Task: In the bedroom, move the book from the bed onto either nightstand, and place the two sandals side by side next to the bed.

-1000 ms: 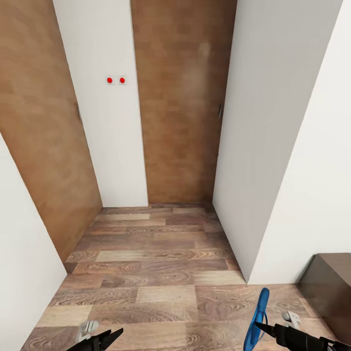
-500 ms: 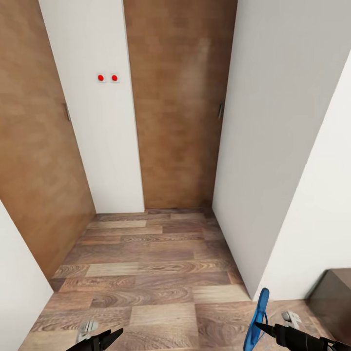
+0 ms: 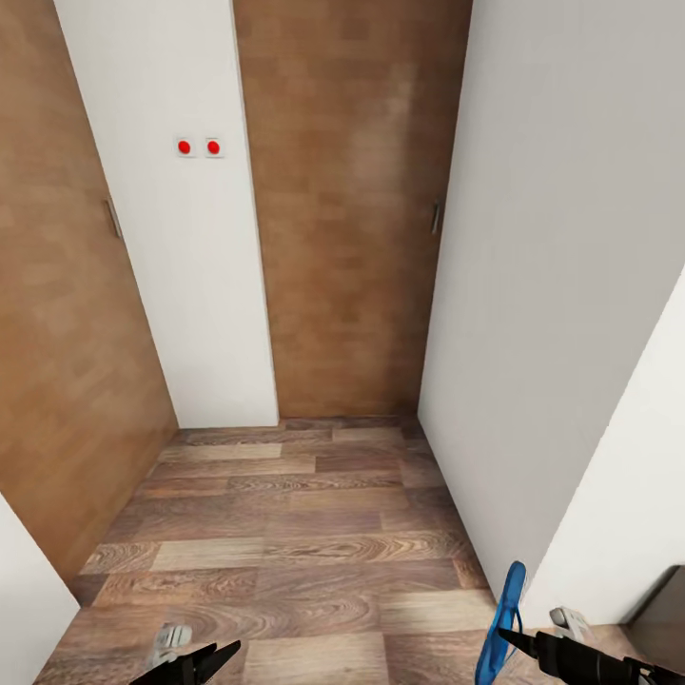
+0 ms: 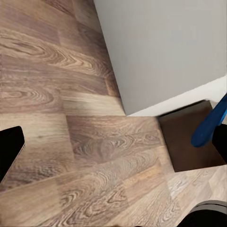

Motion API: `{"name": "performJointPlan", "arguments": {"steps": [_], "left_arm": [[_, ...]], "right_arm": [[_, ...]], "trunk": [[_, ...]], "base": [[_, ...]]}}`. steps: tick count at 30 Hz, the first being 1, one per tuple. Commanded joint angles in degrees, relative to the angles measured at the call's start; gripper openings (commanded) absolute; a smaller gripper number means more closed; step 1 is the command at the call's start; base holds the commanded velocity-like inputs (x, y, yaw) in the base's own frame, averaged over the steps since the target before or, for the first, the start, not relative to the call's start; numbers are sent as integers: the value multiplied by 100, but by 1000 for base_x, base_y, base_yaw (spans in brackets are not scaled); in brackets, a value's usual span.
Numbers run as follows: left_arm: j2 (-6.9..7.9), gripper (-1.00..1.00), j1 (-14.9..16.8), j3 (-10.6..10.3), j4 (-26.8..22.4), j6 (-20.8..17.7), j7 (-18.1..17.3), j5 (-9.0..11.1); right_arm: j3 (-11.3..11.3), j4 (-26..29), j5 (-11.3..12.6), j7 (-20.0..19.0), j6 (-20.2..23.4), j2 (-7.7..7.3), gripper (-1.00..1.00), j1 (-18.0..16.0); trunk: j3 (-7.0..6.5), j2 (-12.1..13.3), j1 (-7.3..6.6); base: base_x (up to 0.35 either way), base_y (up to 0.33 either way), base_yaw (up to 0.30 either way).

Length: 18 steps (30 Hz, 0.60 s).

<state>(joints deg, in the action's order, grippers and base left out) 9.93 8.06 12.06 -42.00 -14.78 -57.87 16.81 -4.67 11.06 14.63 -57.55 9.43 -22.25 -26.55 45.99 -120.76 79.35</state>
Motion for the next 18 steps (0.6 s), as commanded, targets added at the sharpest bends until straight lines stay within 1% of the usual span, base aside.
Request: {"name": "performJointPlan", "arguments": {"steps": [1, 3, 6, 10, 18], "left_arm": [[0, 100, 3, 4, 0, -60, -20, 33], [0, 100, 3, 5, 0, -60, -22, 31], [0, 100, 3, 6, -1, -60, -19, 32], [0, 100, 3, 6, 0, -60, -23, 33], [0, 100, 3, 6, 2, -60, -21, 33]], "right_arm": [[-52, 2, -5, -20, 59, 2, -100, -2], [-53, 2, -9, -20, 59, 2, -100, -3], [-52, 2, -11, -20, 59, 2, -100, -2], [-53, 2, -12, -20, 59, 2, -100, -2], [-54, 2, -12, -20, 59, 2, -100, 0]], "trunk": [[6, -2, 2], [6, -2, 2], [6, -2, 2], [6, -2, 2], [6, -2, 2]], "base": [[278, 0, 0], [243, 0, 0], [100, 0, -80], [22, 0, -234], [2, 0, -277]]}}
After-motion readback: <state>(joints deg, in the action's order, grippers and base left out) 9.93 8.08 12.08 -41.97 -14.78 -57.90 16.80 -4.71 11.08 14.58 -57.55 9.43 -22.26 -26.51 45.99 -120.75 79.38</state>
